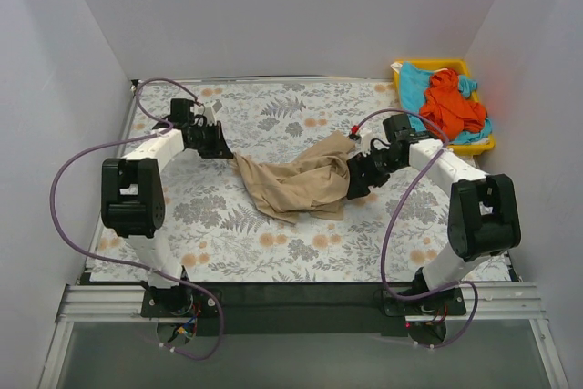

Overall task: Fold and stack the t-shirts
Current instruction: Flatten the tshirt out

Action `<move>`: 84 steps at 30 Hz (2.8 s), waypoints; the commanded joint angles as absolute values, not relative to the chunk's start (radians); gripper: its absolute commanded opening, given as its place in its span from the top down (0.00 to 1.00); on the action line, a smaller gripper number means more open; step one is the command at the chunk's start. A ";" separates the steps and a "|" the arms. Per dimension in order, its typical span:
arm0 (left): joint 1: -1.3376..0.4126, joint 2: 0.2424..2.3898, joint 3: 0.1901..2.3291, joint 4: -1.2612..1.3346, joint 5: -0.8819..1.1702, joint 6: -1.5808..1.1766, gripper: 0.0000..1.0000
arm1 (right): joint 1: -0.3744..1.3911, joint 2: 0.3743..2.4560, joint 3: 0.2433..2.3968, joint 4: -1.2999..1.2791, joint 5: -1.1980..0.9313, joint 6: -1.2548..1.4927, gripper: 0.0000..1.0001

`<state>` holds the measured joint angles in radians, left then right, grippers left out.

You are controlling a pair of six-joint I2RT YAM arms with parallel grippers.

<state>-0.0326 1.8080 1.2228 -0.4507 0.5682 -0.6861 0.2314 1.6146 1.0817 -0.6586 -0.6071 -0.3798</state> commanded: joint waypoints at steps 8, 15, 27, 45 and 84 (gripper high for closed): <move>0.087 1.840 1.421 -0.650 0.733 -0.547 0.28 | 0.298 1.631 1.086 -0.554 -0.535 -0.360 0.26; 0.034 1.418 1.137 -0.714 0.876 -0.123 0.48 | 0.318 1.632 1.042 -0.520 -0.604 -0.354 0.39; -0.534 1.318 0.864 -0.557 0.526 0.037 0.47 | 0.324 1.749 1.121 -0.495 -0.623 -0.322 0.44; -0.661 1.565 0.796 -0.228 0.374 -0.058 0.53 | 0.322 1.678 1.193 -0.571 -0.595 -0.299 0.99; 0.270 1.655 1.167 -0.569 0.729 -0.465 1.00 | 0.325 1.608 1.277 -0.847 -0.598 -0.485 0.50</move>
